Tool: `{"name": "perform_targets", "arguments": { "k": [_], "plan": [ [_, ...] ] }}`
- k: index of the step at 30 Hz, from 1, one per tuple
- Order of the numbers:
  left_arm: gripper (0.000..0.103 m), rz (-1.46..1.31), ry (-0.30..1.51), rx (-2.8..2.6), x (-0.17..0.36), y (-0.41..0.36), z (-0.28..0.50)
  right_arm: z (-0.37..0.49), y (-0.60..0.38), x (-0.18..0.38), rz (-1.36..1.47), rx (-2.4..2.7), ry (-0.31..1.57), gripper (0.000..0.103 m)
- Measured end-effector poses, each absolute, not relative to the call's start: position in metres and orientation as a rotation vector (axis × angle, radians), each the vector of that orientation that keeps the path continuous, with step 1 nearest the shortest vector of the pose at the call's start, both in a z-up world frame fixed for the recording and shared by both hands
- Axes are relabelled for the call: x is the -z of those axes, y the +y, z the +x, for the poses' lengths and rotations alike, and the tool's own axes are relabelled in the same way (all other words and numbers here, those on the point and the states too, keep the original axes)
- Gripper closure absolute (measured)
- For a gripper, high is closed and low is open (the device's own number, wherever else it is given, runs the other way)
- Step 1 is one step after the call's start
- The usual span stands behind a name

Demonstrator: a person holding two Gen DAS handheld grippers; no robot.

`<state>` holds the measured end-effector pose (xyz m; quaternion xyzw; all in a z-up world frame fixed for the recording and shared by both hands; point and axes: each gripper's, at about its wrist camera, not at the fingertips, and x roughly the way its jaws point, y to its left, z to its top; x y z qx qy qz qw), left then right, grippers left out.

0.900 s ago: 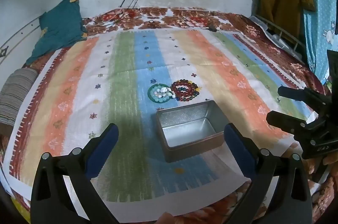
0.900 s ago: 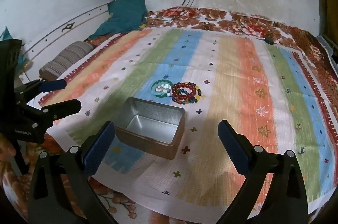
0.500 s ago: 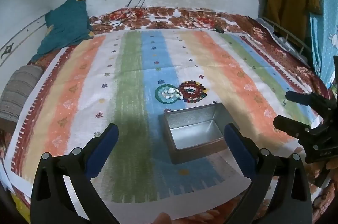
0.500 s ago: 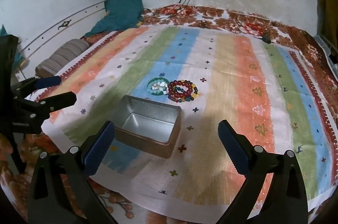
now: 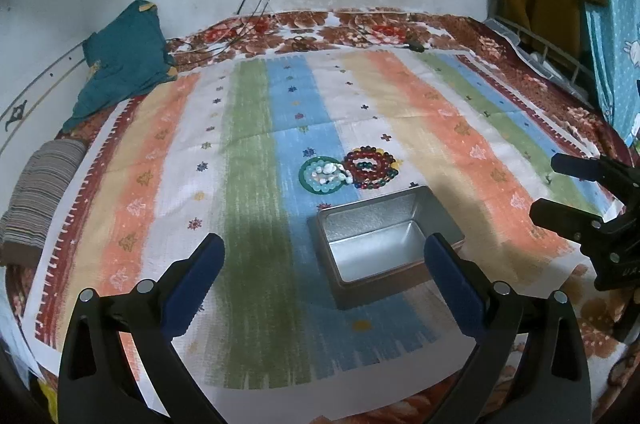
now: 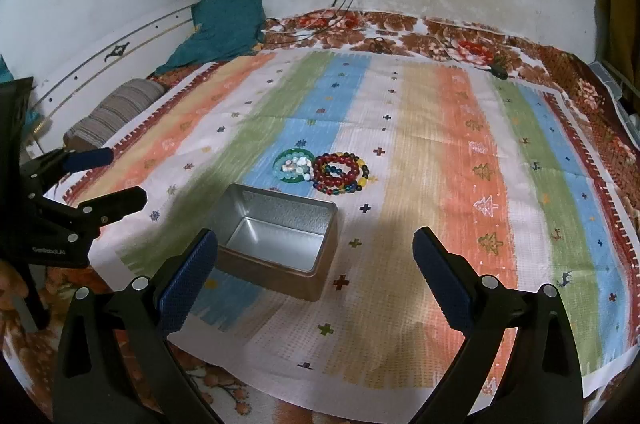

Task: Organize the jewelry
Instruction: 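Move both tools toward the bracelets beside the metal tin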

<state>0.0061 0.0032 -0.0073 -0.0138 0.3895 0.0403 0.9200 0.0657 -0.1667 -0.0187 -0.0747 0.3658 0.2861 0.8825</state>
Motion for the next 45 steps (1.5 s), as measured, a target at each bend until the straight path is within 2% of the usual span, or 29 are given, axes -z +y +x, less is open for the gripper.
{"name": "perform_targets", "arguments": {
  "k": [45],
  "plan": [
    [0.006, -0.043, 0.885, -0.164, 0.013, 0.018, 0.023, 0.087, -0.159, 0.022, -0.194, -0.526, 0.797, 0.004]
  ]
}}
